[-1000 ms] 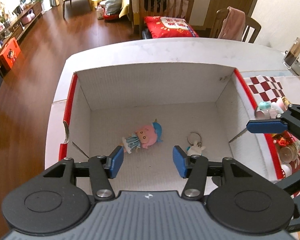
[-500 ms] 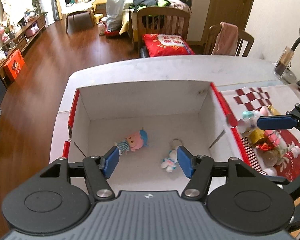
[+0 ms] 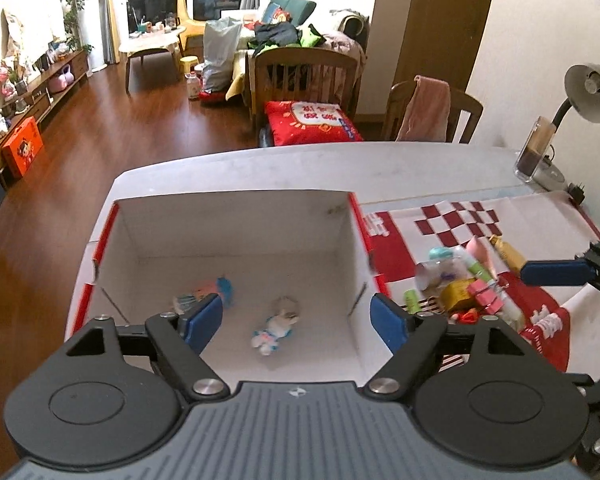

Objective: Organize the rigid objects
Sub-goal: 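Withdraw both tools from the box back toward the item pile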

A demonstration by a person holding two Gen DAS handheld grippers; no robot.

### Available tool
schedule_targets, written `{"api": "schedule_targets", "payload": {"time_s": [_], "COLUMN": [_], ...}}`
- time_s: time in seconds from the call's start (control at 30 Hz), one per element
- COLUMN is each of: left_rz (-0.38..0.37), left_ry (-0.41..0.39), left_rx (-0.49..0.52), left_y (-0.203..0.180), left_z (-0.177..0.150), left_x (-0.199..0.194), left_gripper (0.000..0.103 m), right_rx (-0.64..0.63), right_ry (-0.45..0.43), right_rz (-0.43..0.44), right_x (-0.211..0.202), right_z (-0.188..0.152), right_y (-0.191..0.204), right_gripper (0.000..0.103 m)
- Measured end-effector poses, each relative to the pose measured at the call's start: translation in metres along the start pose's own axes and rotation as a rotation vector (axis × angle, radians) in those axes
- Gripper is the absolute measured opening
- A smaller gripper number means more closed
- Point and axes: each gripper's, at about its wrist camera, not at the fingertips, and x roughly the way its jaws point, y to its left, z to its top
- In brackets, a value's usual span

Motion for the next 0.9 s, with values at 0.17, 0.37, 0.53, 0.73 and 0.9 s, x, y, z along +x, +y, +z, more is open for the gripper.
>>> {"api": "schedule_targets", "payload": {"time_s": [0.17, 0.37, 0.53, 0.73, 0.9], "left_rz": [0.001, -0.033, -0.075, -0.145, -0.185], "left_ry": [-0.024, -0.045, -0.031, -0.015, -0.019], "left_rx": [0.005, 0.031, 0.039, 0.076, 0.13], "left_y": [-0.029, -0.071, -0.106, -0.137, -0.157], "left_z": [-0.008, -0.015, -0.021, -0.026, -0.031], "left_x": [0.0, 0.009, 0.026, 0.053, 0.076], "left_gripper": [0.081, 0.081, 0.081, 0.081, 0.081], "right_rx": [-0.012, -0.015, 0.007, 0.027, 0.051], "right_ry": [-0.002, 0.022, 0.041, 0.057, 0.08], "right_rz": [-0.024, -0.065, -0.085, -0.104, -0.144], "right_x": [-0.024, -0.043, -0.05, -0.049, -0.042], "right_z": [-0.021, -0.051, -0.067, -0.08, -0.089], "right_y": [-0.025, -0.056, -0.084, -0.118, -0.146], "right_gripper": [0.103, 0.103, 0.103, 0.102, 0.101]}}
